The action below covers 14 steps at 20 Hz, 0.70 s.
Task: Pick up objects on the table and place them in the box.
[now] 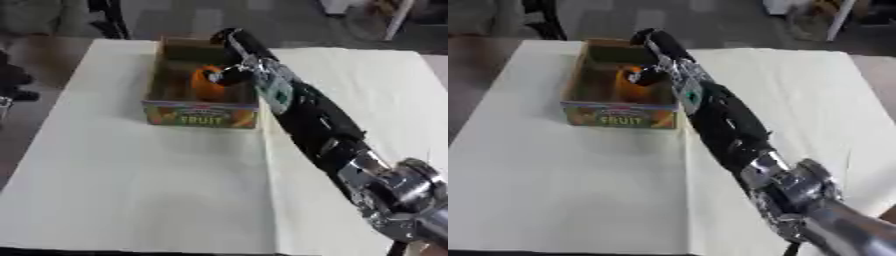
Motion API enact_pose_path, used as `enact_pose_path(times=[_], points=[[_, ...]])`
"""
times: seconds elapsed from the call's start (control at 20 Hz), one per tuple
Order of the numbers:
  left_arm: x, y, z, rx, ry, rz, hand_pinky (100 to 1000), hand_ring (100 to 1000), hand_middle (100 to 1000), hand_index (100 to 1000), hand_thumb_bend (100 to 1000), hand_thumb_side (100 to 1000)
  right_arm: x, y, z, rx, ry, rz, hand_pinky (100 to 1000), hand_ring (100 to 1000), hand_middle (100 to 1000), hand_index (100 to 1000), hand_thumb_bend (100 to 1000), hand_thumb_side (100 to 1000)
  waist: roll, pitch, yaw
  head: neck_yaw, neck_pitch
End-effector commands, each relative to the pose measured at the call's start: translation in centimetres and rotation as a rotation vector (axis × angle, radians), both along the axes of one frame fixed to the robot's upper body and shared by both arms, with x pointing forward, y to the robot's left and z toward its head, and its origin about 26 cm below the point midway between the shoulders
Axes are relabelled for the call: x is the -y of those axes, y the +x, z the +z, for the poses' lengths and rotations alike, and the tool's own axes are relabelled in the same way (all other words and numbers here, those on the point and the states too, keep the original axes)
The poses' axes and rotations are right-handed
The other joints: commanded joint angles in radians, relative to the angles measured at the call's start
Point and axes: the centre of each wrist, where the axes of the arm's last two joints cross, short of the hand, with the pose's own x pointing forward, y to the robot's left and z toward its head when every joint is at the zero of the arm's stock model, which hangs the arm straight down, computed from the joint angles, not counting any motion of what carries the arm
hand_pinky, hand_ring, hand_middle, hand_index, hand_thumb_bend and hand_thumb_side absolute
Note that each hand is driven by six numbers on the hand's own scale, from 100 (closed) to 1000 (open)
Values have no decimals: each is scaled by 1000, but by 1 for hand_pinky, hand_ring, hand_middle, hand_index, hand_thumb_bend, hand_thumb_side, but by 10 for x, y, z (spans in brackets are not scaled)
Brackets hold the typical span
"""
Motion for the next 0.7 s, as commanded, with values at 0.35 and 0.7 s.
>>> enact_pose_path(times=[0.35, 0.7], points=[[-10, -2, 1, 8, 3, 37, 624, 681, 594, 730, 558, 409, 33, -9, 50, 86, 48, 30, 648, 801, 747, 806, 423, 165, 4, -39, -52, 37, 21], [-16, -3, -4, -5, 6, 64, 624, 682, 595, 730, 557, 409, 78, -29, 61, 135, 137, -34, 624, 787, 721, 803, 423, 149, 3, -51, -100, 66, 28]])
